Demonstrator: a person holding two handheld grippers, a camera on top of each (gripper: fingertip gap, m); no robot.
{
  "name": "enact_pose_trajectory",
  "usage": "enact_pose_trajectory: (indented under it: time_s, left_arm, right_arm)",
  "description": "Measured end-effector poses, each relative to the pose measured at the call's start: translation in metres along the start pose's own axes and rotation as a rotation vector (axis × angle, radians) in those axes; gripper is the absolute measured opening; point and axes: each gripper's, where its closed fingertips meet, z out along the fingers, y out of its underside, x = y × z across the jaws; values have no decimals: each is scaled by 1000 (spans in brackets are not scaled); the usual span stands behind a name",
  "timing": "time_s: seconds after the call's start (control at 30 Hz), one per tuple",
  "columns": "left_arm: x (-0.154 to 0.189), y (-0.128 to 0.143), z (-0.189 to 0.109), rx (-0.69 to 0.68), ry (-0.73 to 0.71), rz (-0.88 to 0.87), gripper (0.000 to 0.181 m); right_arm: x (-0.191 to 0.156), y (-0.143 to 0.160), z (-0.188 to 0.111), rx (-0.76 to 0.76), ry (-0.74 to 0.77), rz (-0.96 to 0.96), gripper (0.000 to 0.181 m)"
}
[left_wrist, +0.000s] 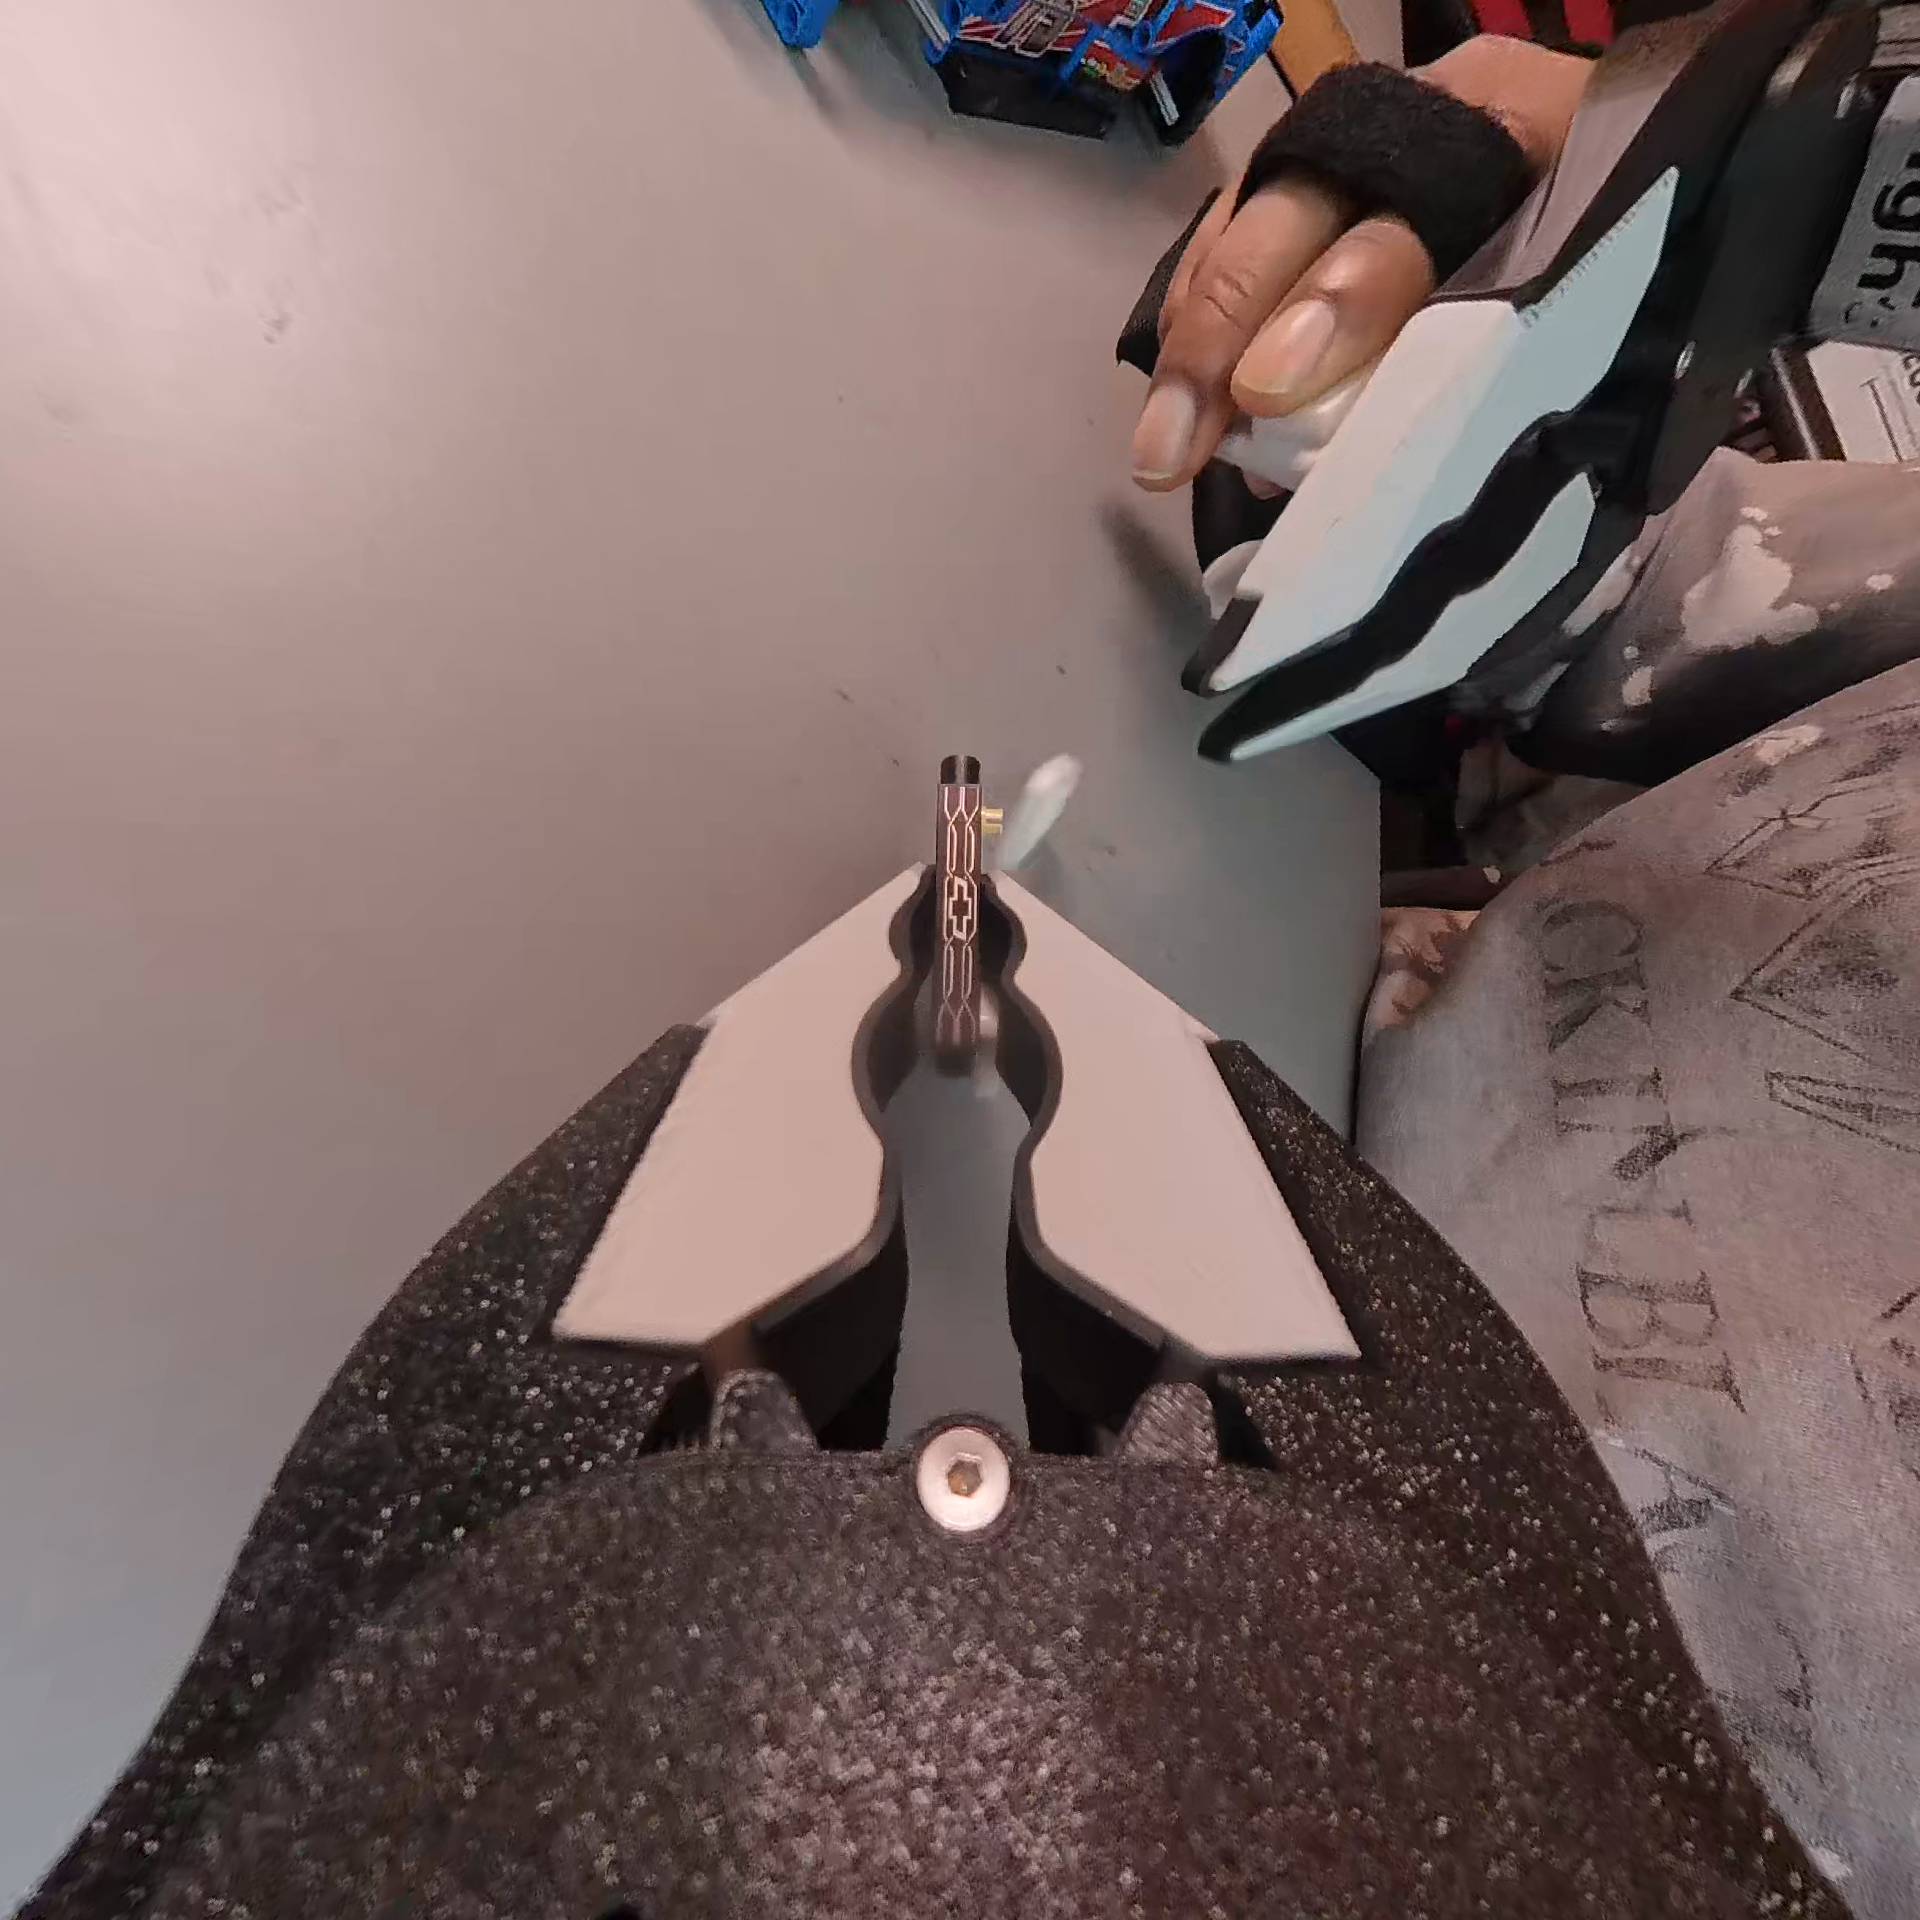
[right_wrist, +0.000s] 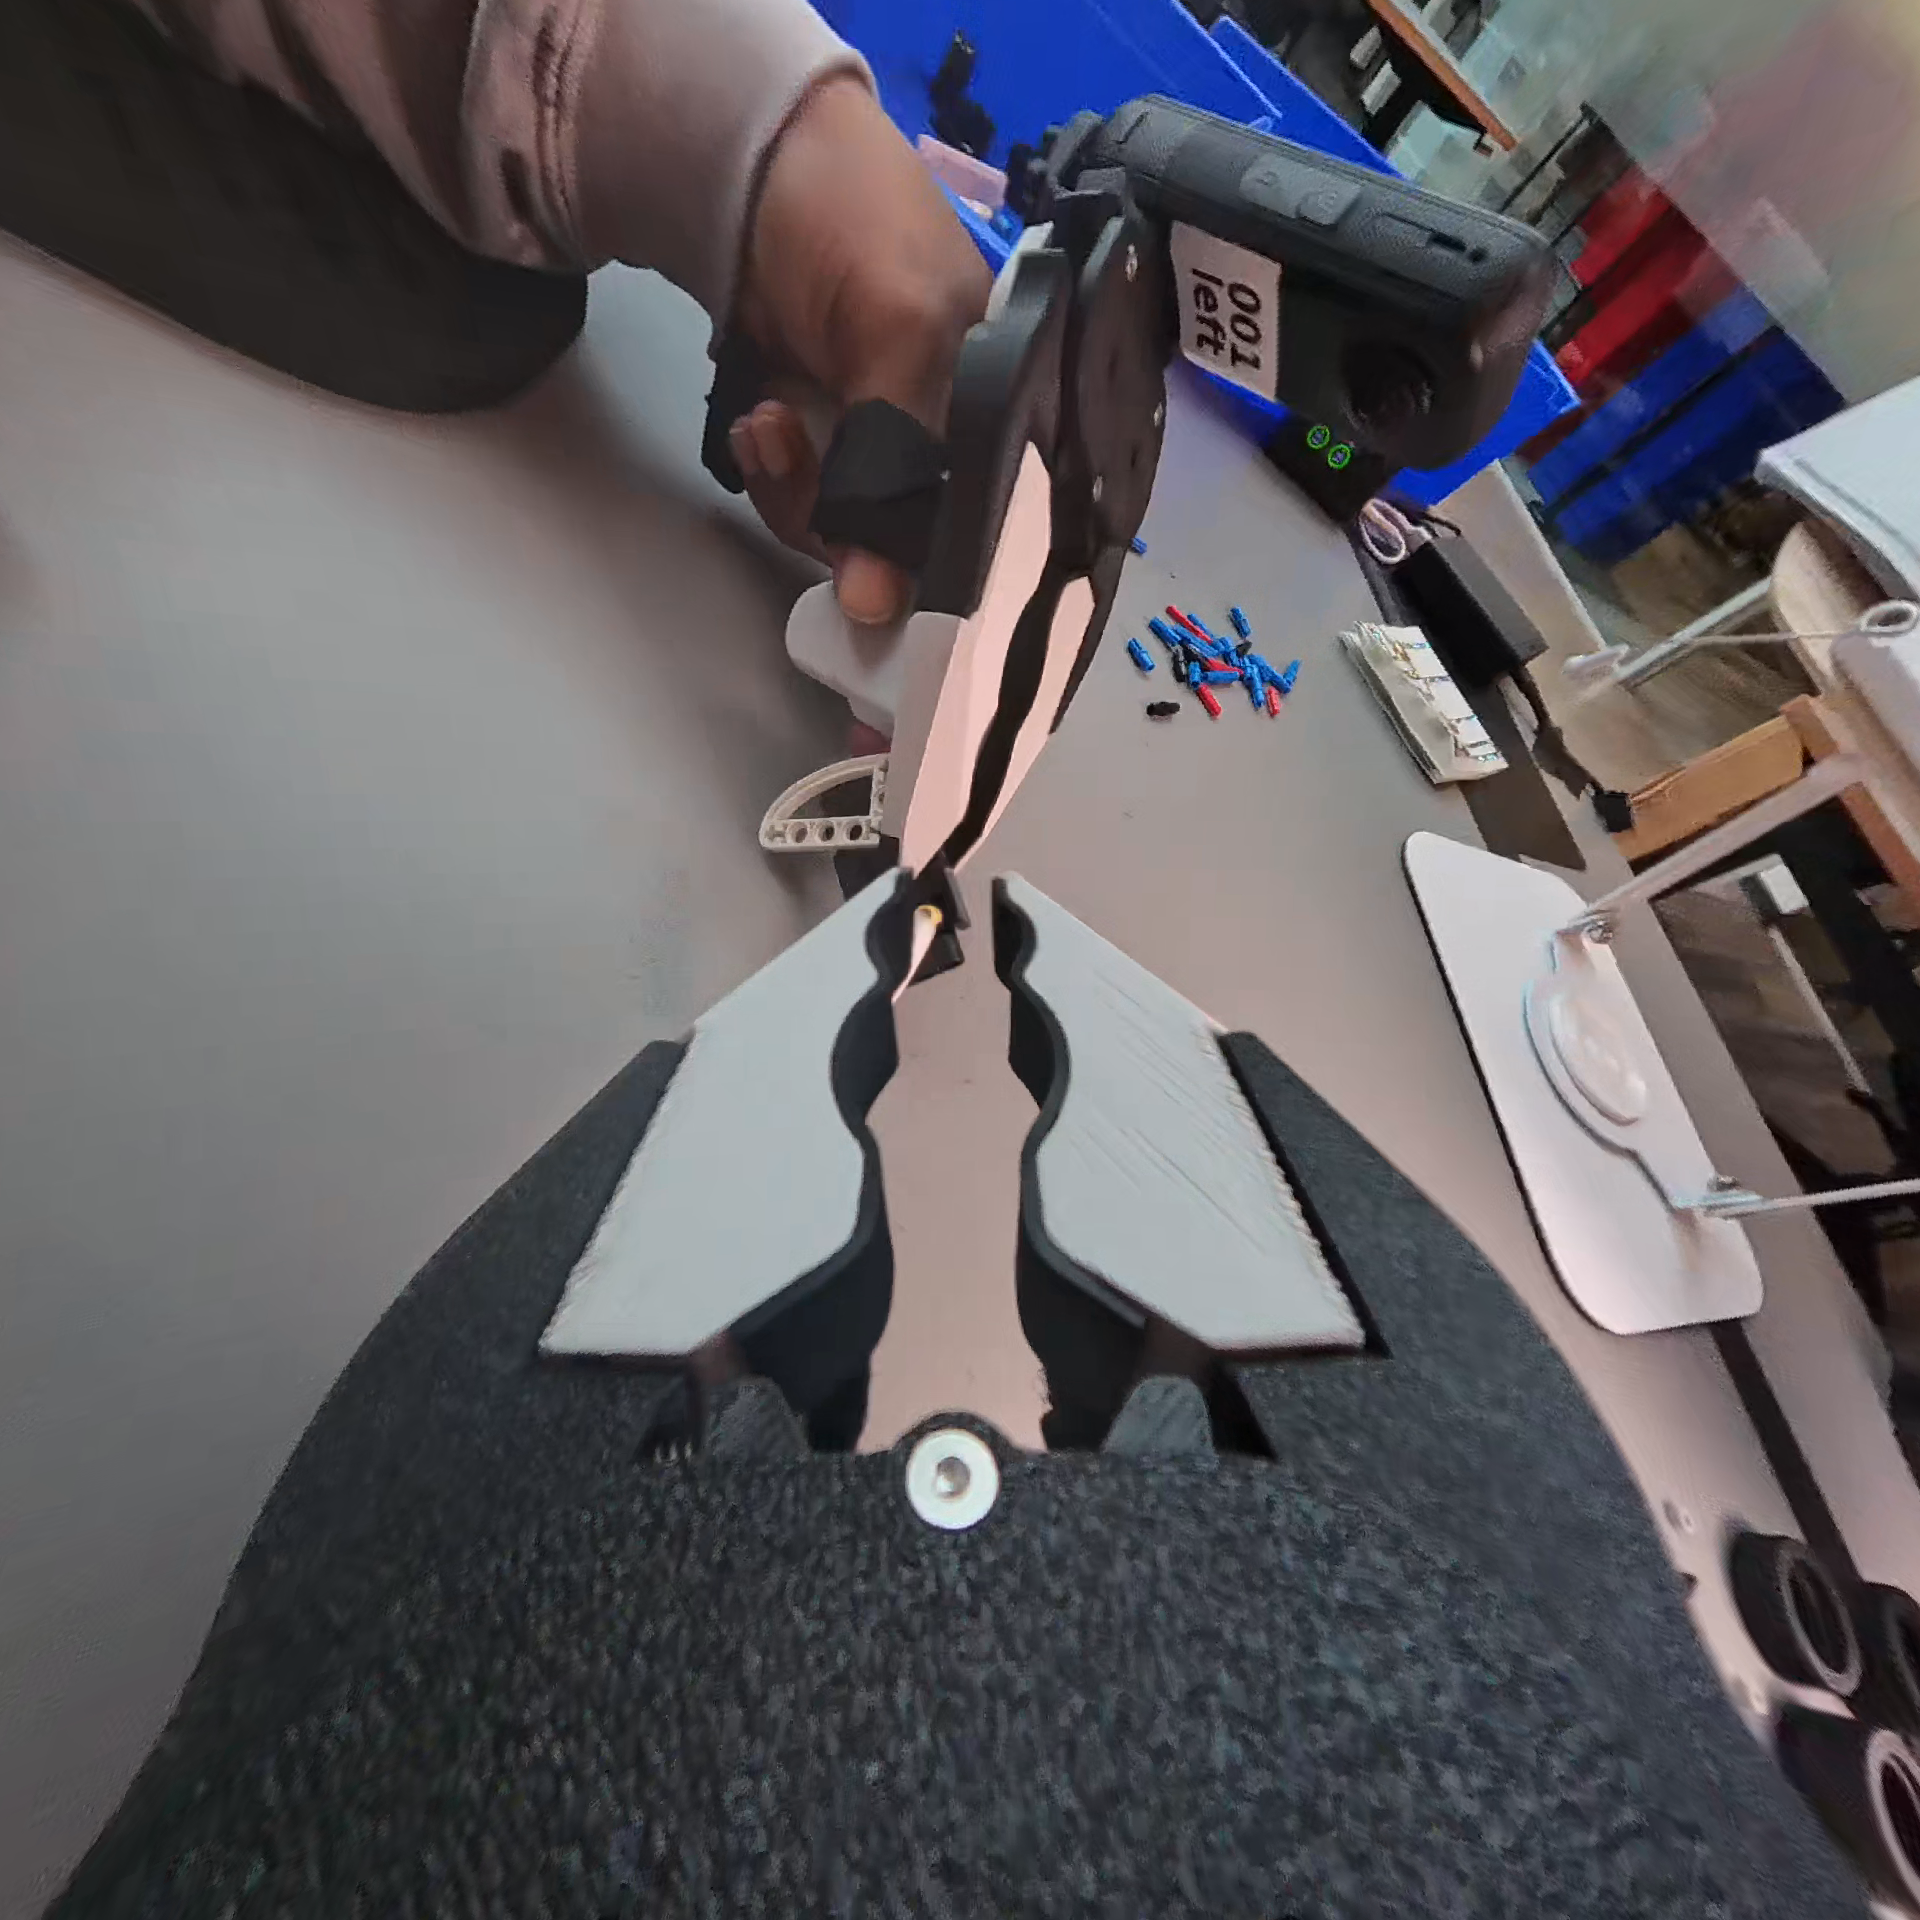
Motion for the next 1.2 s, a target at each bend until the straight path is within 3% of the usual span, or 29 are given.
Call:
enact_pose_trajectory:
  time_s: [0.03,0.17,0.33,0.5,0.6,0.73,1.0,1.1,1.2]
  left_arm:
    - [-1,0,0,6,2,-8,5]
    - [-6,2,-1,18,-7,-35,5]
    - [-6,-3,-3,53,-8,-41,5]
    - [8,-27,-12,216,116,-78,5]
    - [26,-45,-22,330,238,-72,5]
    - [43,-48,-27,357,323,-19,6]
    - [59,-52,-33,390,365,74,7]
    - [60,-53,-32,402,353,91,5]
    - [66,-56,-32,417,360,112,6]
  right_arm:
    - [4,0,0,25,15,22,1]
    - [7,8,1,19,6,78,0]
    - [0,26,8,-55,-57,176,12]
    - [12,27,15,-52,-2,270,27]
    - [20,19,14,5,7,369,27]
    - [20,-3,1,162,-87,489,13]
    - [15,-24,-9,299,-254,683,13]
    - [15,-31,-14,349,-318,754,21]
    - [19,-33,-16,362,-283,724,8]
